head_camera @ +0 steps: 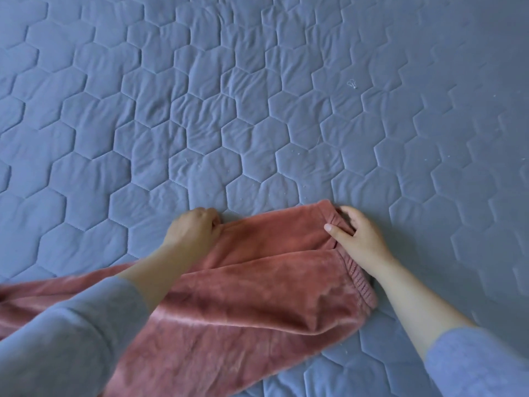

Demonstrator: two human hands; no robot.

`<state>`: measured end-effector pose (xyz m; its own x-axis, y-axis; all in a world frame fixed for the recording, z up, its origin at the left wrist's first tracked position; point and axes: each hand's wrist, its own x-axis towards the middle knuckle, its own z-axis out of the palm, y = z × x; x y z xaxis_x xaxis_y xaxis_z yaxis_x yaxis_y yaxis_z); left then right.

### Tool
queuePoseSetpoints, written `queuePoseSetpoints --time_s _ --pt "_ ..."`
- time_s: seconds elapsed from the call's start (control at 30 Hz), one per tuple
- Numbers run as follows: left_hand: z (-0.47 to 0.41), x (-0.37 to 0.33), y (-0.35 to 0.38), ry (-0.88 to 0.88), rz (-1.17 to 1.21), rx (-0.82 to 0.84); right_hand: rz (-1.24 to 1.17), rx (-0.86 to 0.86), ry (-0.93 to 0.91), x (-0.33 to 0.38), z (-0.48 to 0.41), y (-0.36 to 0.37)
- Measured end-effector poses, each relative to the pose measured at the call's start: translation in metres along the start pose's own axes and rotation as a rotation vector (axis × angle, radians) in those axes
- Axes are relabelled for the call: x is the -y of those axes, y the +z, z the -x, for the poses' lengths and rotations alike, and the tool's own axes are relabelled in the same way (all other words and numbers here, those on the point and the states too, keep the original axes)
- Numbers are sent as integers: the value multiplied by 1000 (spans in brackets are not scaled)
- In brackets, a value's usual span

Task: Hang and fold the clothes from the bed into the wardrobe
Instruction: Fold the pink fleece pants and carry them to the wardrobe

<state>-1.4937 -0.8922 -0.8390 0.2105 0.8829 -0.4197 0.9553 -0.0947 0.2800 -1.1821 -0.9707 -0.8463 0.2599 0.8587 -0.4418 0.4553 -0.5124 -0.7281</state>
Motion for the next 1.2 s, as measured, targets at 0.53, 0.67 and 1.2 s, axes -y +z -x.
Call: queuePoseSetpoints --time_s 0.53,0.67,1.2 --pt "-49 -164 22 273 270 85 -514 -155 253 -40 47 -12" --pt "-35 -159 31 263 209 -32 -186 -220 279 -44 49 -8" --pt "40 -135 24 331 148 443 160 -87 -113 -40 149 -5"
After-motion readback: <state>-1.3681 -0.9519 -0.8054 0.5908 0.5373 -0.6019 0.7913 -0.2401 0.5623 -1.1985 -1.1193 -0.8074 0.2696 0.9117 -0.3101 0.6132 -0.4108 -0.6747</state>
